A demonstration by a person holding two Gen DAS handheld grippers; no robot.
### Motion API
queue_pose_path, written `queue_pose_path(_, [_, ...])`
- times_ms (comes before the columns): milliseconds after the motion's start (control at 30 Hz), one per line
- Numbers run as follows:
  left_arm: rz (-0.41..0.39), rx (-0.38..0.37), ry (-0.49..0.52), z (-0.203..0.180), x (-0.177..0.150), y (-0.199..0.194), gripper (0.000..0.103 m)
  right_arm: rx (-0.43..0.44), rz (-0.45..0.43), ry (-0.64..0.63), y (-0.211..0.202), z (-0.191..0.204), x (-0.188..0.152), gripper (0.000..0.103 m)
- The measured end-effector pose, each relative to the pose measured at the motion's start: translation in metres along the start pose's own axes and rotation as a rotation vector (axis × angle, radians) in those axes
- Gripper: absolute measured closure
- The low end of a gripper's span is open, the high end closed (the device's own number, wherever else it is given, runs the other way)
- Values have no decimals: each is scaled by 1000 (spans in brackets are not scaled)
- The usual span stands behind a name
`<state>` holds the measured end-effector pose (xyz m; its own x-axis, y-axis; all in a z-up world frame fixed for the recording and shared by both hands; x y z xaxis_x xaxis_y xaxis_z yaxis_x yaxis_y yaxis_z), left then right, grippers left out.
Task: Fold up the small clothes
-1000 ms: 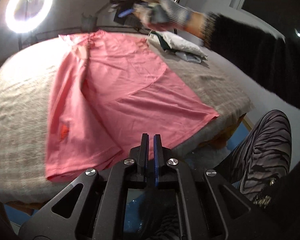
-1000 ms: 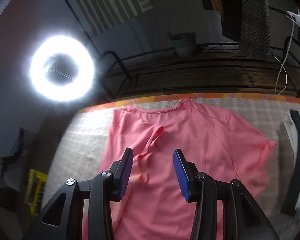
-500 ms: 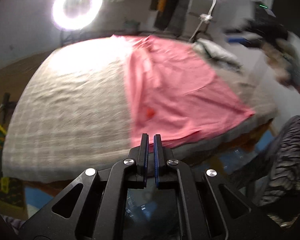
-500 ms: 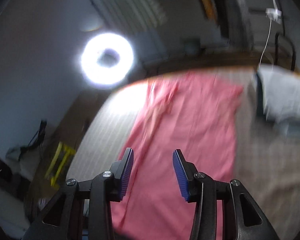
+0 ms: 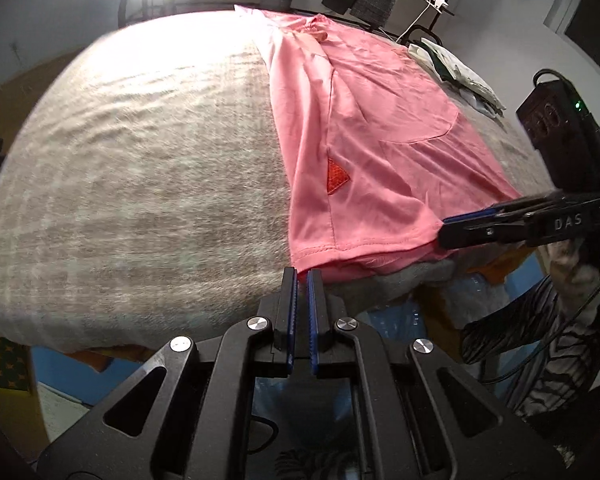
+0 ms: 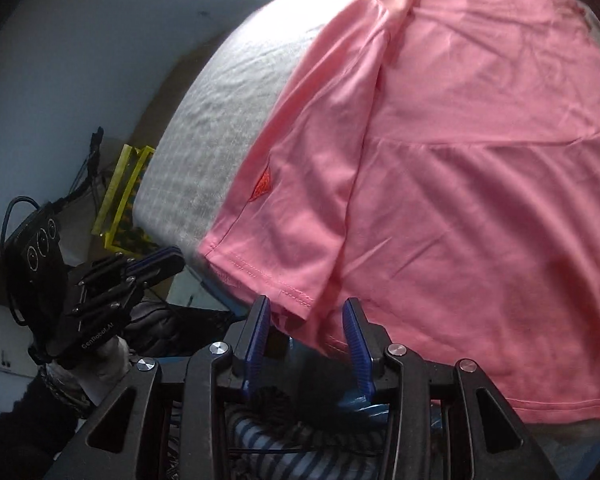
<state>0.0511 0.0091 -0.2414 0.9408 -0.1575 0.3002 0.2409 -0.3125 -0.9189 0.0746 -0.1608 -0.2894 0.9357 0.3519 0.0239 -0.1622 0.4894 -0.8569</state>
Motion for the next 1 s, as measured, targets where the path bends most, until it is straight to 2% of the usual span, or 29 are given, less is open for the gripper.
queue_pose_path(67, [4,0,-4,0,2,4,101,66,-8,22,1,0,0,90])
queue_pose_path(133, [4,-5,0,-2,2,5,101,130,-34,30,-2,9,1,101])
queue_pose_path(233, [-12,10,29,-7,1,1,99,194,-76,35,-18,14,3,103])
queue_pose_path(300, [-22,25,43,-10,1,1,77,219,-104,39,-29,14,6,103])
queue_pose_path(333, [-29,33,46,-10,2,1,61,226,-116,47,-33,12,5,103])
queue_pose_path(467, [-45,56,71,-16,9,7,59,249,-99,88,-29,-5,-3,103])
queue_pose_path(500, [-45,67,78,-18,10,10,60,258,-96,100,-31,-6,-4,103])
queue_pose_path(533, [-47,86,93,-20,12,13,79,272,-96,113,-33,-7,-5,103])
queue_pose_path(567, [-41,107,114,-24,13,17,103,282,-98,124,-33,-8,-5,103])
queue_pose_path(633, [-47,114,145,-31,12,16,103,296,-106,128,-38,-8,-6,103])
queue_pose_path(700, [-96,145,186,-37,11,1,103,314,-130,109,-50,-3,-10,103])
queue_pose_path(767, [-123,180,213,-39,9,-7,103,255,-157,73,-59,-6,-14,103])
queue_pose_path(833, [-103,183,214,-37,7,-3,103,167,-123,62,-48,-12,-19,103])
queue_pose_path(900, [-77,194,228,-36,2,6,103,124,-82,79,-34,-19,-22,103])
queue_pose_path(1000, [-97,229,272,-43,-1,1,103,180,-97,103,-41,-15,-24,103])
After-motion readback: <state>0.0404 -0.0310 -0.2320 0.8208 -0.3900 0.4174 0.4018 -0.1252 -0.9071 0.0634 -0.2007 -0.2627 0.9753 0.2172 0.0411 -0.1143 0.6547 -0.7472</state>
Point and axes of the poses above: each gripper's, at about its wrist camera, not at the fingertips, and y roughly the way its jaws point, z to its left, x to its top, the point moved 10 cm from there along y, roughly the way its jaws point, and after that the axes turned 13 degrees about z, right-handed, at the moved point
